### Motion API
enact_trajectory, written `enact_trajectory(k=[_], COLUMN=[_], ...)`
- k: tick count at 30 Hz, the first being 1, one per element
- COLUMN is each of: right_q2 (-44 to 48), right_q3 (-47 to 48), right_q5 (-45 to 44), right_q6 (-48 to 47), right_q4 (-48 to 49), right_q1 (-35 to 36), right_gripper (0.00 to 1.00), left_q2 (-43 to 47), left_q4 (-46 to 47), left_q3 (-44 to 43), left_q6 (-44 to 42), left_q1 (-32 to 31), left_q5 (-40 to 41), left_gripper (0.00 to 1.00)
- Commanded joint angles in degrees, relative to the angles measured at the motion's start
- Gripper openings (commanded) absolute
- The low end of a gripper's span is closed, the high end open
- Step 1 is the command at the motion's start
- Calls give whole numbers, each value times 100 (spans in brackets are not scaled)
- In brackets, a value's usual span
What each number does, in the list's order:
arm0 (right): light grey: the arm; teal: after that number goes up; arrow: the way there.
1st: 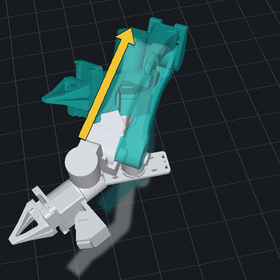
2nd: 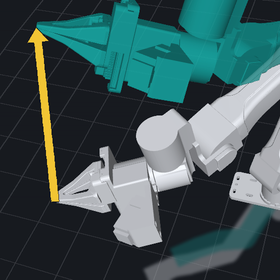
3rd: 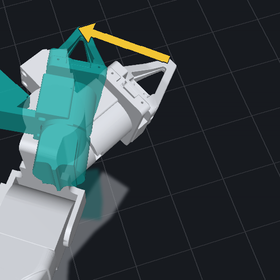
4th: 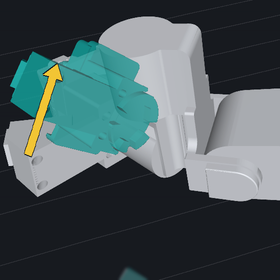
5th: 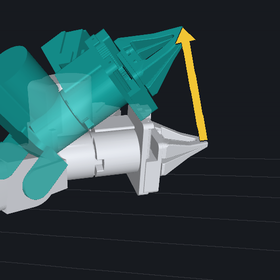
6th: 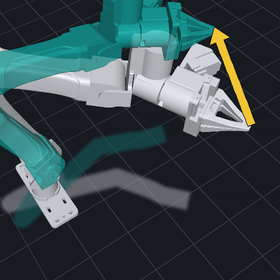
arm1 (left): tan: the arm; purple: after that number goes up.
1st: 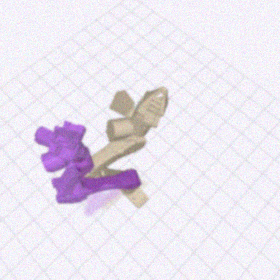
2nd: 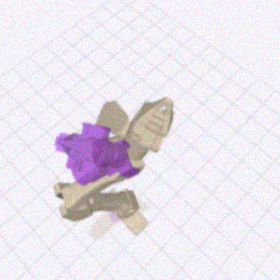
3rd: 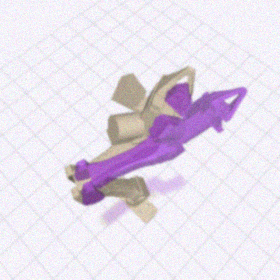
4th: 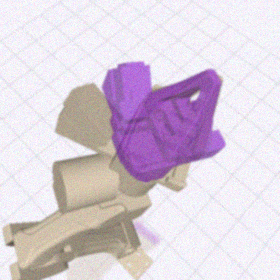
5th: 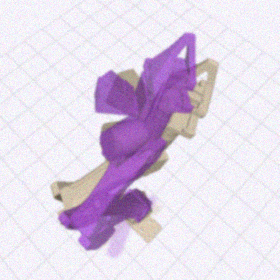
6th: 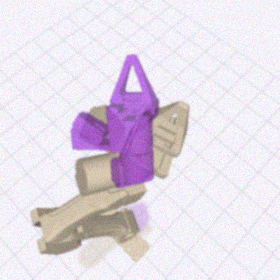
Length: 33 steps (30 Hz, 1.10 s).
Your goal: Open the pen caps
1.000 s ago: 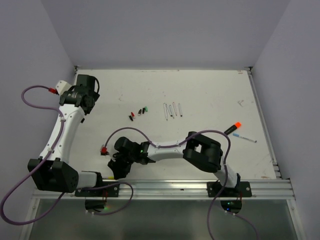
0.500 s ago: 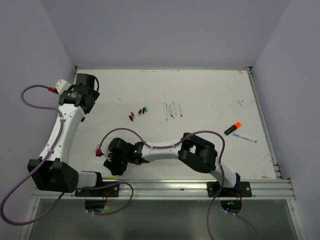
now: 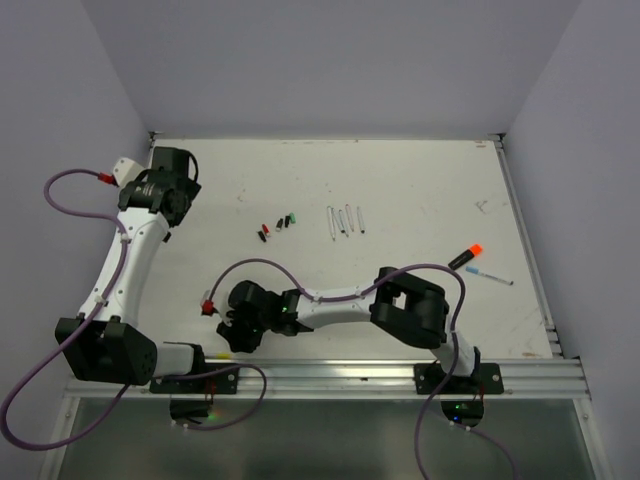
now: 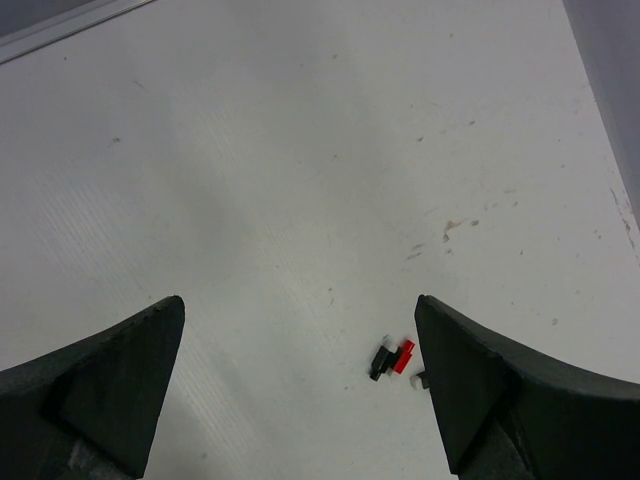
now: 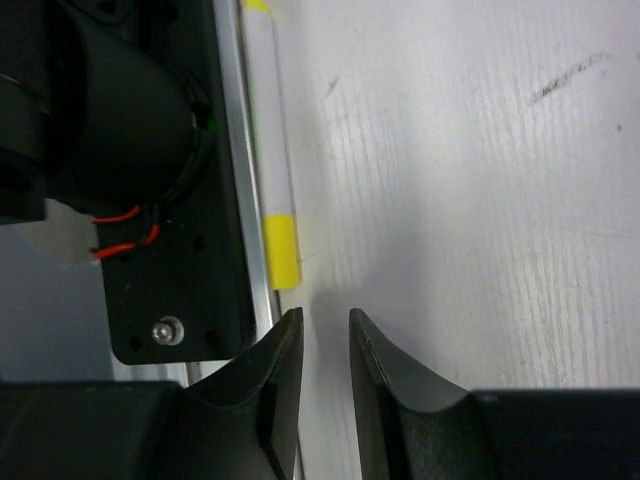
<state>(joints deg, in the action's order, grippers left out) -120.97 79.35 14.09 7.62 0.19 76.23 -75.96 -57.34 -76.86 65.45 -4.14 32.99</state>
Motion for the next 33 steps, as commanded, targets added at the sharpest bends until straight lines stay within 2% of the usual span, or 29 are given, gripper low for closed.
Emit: enact_trajectory(k=[1, 7, 11, 15, 33], right_q2=[390, 144, 144, 82, -656], right_q3=[54, 256, 195, 203, 616], right_q5=[355, 832, 1104, 1421, 1738], right_q6=[152, 205, 494, 767, 1128], right_q4=[430, 517, 781, 1044, 1265], right_q1=[41, 33, 41, 41, 41], right_gripper=[28, 26, 12, 2, 0], left_q2=[3, 11, 64, 55, 90], left_q4=[188, 188, 180, 206, 232], left_q3=[101, 101, 101, 119, 145], left_q6=[-6, -15, -24, -50, -111], left_q1=[45, 45, 45, 45, 45], left_q5=[102, 49, 76, 93, -21], left_gripper=[100, 100, 100, 100, 100])
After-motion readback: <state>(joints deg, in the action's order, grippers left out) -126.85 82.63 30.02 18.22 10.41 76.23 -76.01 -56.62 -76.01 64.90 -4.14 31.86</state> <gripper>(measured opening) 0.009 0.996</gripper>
